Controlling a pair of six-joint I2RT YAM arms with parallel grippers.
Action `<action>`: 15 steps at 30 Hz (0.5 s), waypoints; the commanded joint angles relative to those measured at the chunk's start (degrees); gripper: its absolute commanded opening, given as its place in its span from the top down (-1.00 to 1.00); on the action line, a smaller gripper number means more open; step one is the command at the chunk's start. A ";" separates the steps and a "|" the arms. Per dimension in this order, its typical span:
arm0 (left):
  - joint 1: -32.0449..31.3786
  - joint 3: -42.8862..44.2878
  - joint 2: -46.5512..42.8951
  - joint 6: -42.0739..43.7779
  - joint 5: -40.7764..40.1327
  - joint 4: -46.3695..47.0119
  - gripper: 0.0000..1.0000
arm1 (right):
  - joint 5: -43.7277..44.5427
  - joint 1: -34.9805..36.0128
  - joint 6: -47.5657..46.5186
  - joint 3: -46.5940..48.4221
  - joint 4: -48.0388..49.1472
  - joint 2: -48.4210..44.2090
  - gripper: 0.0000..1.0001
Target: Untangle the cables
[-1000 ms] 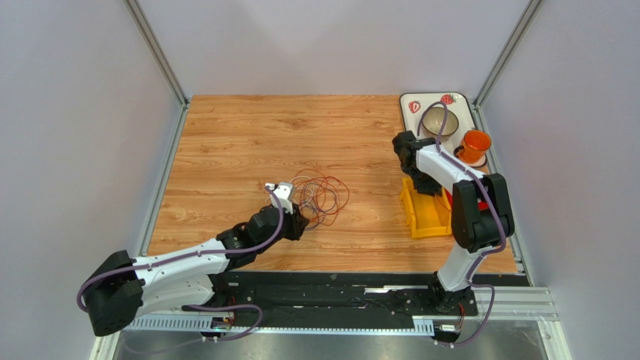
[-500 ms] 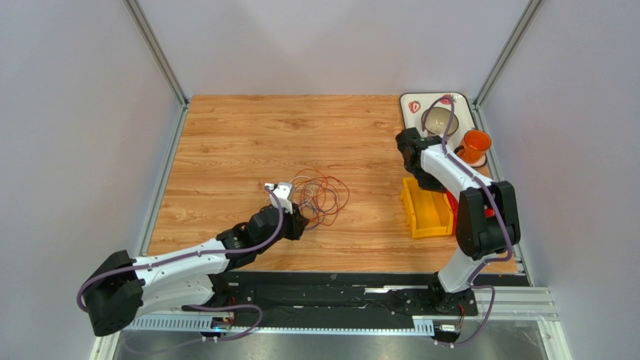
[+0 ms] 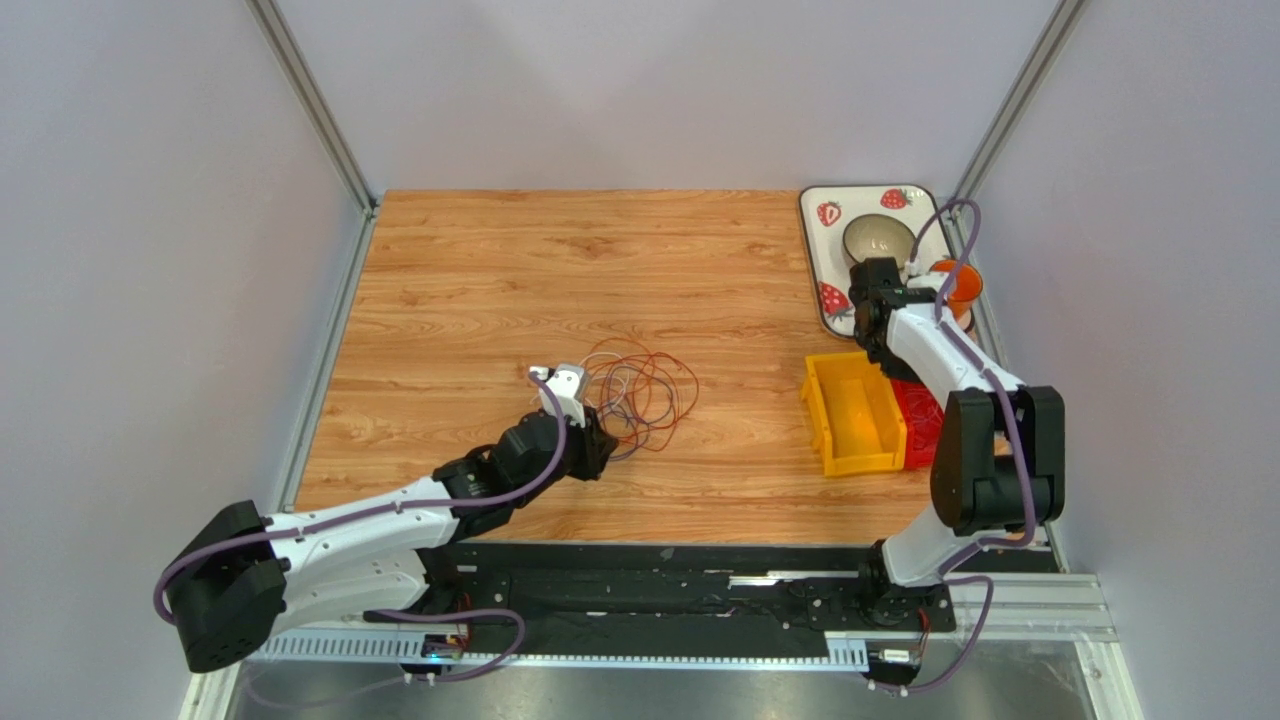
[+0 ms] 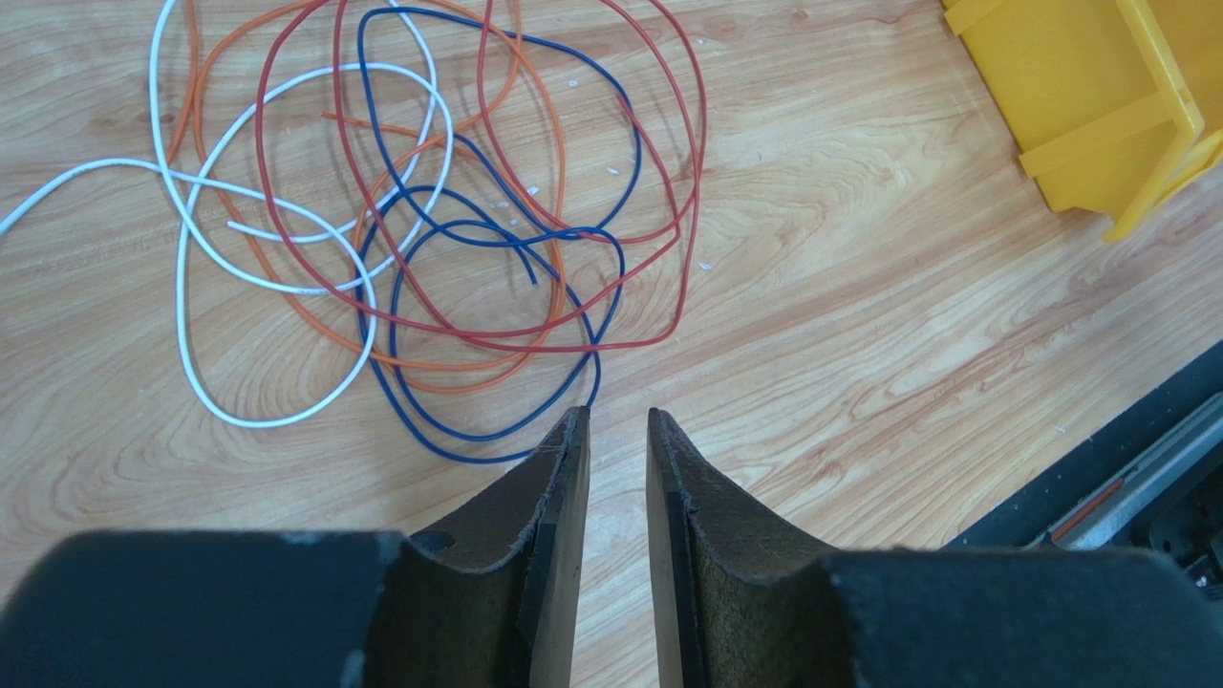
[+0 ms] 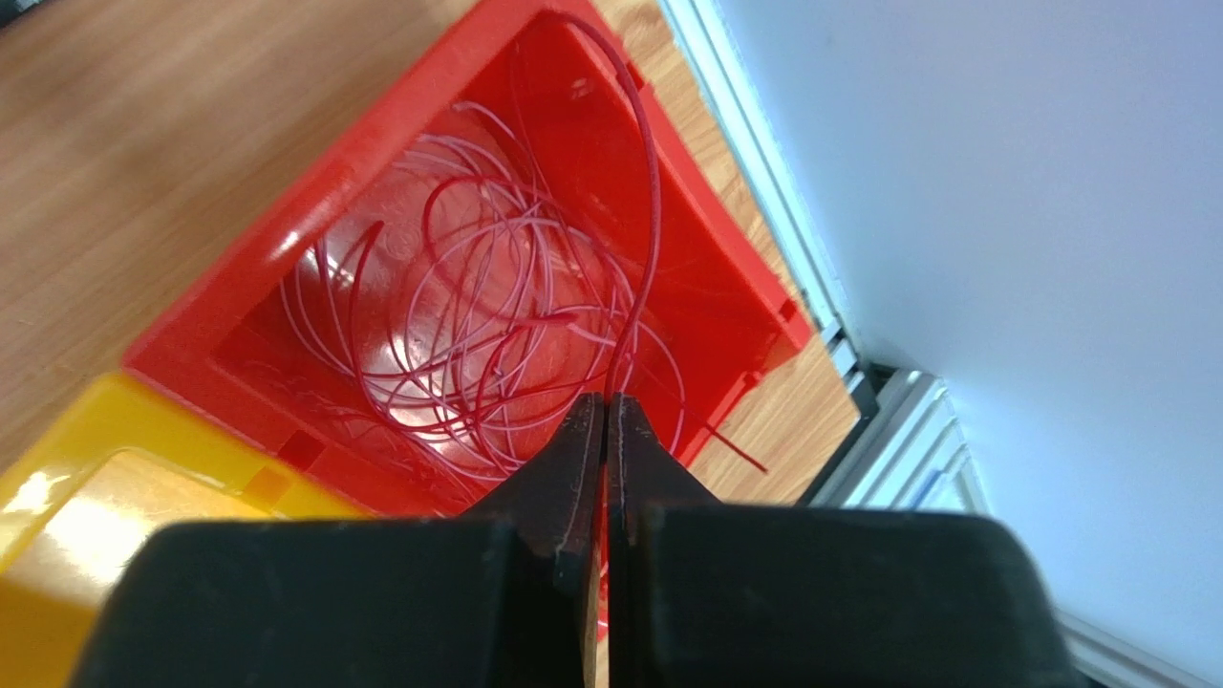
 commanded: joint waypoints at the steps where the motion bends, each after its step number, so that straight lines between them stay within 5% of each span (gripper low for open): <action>1: 0.27 -0.08 -0.26 -0.32 0.17 1.31 0.40 | -1.49 -1.04 1.97 -5.92 10.94 -4.83 1.00; 15: 0.18 4.14 5.45 0.03 0.61 -1.32 0.44 | -11.26 -2.36 2.85 -16.50 24.33 -6.52 1.00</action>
